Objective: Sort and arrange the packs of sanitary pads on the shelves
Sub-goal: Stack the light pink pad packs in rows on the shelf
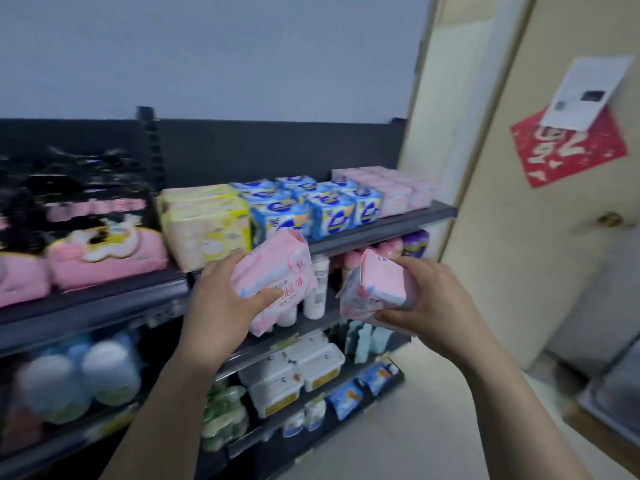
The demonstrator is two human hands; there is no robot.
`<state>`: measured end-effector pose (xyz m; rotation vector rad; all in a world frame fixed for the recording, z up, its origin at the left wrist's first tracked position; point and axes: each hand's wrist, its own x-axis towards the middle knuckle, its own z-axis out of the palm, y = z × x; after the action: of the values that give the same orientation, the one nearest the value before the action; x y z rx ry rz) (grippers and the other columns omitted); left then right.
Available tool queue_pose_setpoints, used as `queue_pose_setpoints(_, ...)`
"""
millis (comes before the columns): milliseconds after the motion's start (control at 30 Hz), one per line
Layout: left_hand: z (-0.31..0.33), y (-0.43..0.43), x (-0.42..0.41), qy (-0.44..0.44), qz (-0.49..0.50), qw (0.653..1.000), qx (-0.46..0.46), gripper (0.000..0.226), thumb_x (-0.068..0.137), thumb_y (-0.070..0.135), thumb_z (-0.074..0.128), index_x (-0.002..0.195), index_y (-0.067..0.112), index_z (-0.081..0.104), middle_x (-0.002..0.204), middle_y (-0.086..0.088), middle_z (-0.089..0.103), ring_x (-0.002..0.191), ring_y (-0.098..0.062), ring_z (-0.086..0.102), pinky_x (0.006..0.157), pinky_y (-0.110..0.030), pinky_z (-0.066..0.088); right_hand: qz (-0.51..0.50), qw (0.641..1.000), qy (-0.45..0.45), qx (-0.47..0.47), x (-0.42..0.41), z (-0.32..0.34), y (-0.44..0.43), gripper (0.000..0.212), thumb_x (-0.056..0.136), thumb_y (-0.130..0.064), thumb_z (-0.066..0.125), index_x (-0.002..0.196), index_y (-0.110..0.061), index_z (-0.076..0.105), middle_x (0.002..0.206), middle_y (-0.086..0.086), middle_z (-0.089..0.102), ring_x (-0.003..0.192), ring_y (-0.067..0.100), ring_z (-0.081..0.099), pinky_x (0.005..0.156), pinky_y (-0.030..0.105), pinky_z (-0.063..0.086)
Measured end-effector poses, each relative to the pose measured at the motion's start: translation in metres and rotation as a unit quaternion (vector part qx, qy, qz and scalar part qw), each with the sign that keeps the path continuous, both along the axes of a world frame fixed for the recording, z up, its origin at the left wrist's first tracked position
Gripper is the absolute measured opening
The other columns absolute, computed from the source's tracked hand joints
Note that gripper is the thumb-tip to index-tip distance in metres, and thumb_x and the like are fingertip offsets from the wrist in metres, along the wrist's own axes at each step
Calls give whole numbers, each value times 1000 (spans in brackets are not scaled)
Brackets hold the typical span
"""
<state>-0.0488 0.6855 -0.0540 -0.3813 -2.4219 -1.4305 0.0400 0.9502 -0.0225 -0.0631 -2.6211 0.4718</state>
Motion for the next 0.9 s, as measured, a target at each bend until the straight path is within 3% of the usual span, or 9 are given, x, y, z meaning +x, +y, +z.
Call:
queue_pose_setpoints(133,-1,64,-32,-6,-43,999,-16,59,70,45,82,122,31,59,116,7,55,105,-13,55,82,-32,43,-45,999,1,-11,-4,-4,52,66,60,-35,84,121,-28,58,98,-5,56,96,20,49,75,29,33)
queue_pose_setpoints(267,-1,123,-65,-7,-85,996,-23,65,67,61,75,123,35,58,120,11,59,109,-12,58,90,-41,51,-85,996,-4,-18,-18,-5,101,60,63,-34,83,118,-25,59,104,-4,59,97,20,48,76,30,34)
queue_pose_setpoints(433,11,193,-113,5,-98,995,-20,68,73,48,78,133,28,53,128,9,52,119,-12,50,93,-31,41,-121,992,8,-24,-56,-1,164,59,63,-35,83,116,-27,59,99,-5,57,95,22,48,72,31,32)
queue_pose_setpoints(600,32,262,-174,29,-92,995,-14,62,73,46,79,128,27,56,119,13,51,115,-11,49,91,-28,35,-139,990,7,-29,-110,12,229,55,62,-39,83,110,-27,59,99,-3,58,92,19,45,76,33,39)
queue_pose_setpoints(700,43,303,-209,33,-88,996,-9,69,73,50,78,133,26,53,129,7,54,120,-17,50,96,-31,39,-151,988,16,-36,-140,16,268,53,62,-38,83,108,-27,59,97,-6,57,92,18,46,76,33,40)
queue_pose_setpoints(900,39,371,-261,28,-107,994,1,64,76,51,74,131,25,53,125,5,55,116,-18,52,99,-39,43,-169,985,15,-43,-183,10,334,53,64,-36,81,111,-28,58,100,-7,55,96,18,45,78,33,40)
